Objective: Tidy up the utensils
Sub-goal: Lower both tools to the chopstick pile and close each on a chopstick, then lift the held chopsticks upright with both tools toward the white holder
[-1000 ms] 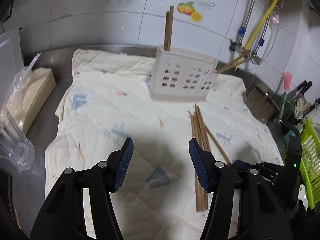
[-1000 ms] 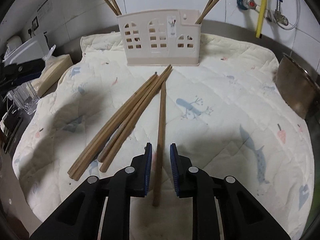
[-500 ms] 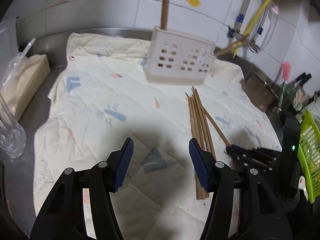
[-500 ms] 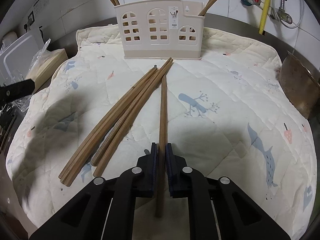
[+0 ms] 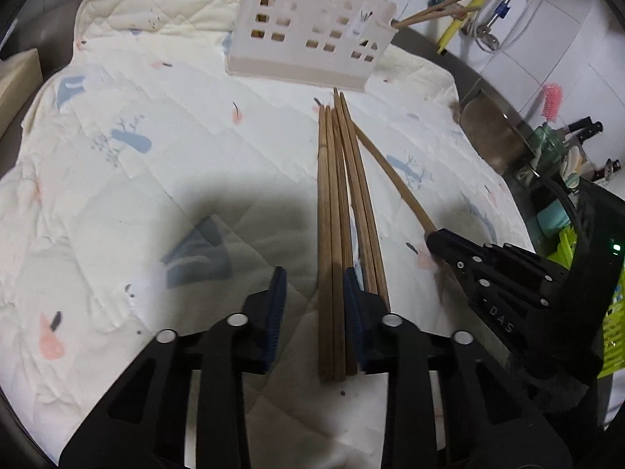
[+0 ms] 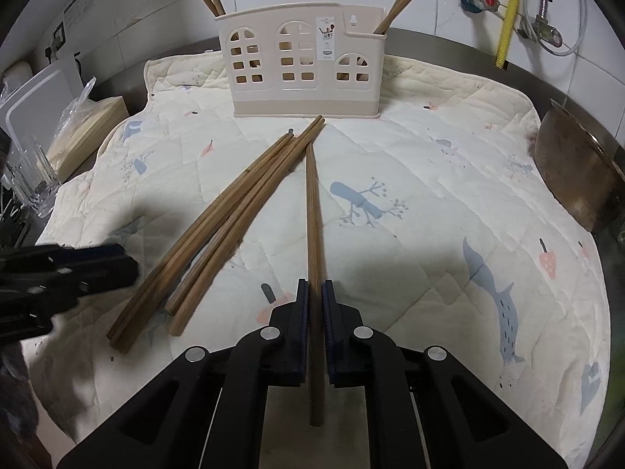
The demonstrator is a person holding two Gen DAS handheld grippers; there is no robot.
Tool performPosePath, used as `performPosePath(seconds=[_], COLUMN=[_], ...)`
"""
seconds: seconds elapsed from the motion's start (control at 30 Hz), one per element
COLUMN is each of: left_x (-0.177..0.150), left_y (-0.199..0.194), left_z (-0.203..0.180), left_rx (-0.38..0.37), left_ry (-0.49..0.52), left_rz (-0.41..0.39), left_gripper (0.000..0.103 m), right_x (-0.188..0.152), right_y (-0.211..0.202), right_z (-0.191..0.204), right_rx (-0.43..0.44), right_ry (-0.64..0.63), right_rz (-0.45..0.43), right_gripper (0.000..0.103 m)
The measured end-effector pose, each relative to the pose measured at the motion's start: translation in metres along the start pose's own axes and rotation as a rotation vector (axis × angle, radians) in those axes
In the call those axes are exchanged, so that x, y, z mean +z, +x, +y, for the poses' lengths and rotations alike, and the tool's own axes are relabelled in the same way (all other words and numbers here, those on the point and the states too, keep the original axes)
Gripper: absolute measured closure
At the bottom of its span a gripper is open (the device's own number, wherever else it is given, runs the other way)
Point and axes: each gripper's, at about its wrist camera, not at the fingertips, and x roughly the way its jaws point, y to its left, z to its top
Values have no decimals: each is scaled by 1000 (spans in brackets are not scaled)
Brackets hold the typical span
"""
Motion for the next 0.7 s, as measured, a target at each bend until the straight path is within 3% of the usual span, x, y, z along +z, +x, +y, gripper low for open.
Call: performPosePath(seconds=[0.2, 0.53, 0.7], left_x=[5, 8, 11], left_y=[6, 10, 17], left_z=[-2, -6, -17], left_rx=[8, 52, 124], left_ry=[2, 33, 84], left_rz=[11, 23, 24], left_gripper=[86, 87, 89], right_x=[-1, -1, -1], right_y=[1, 1, 1], right_z=[-1, -2, -1], right_rx=[7, 8, 4], right_ry=[7, 9, 5], right_rz=[2, 1, 0], right_gripper=[96, 96, 96])
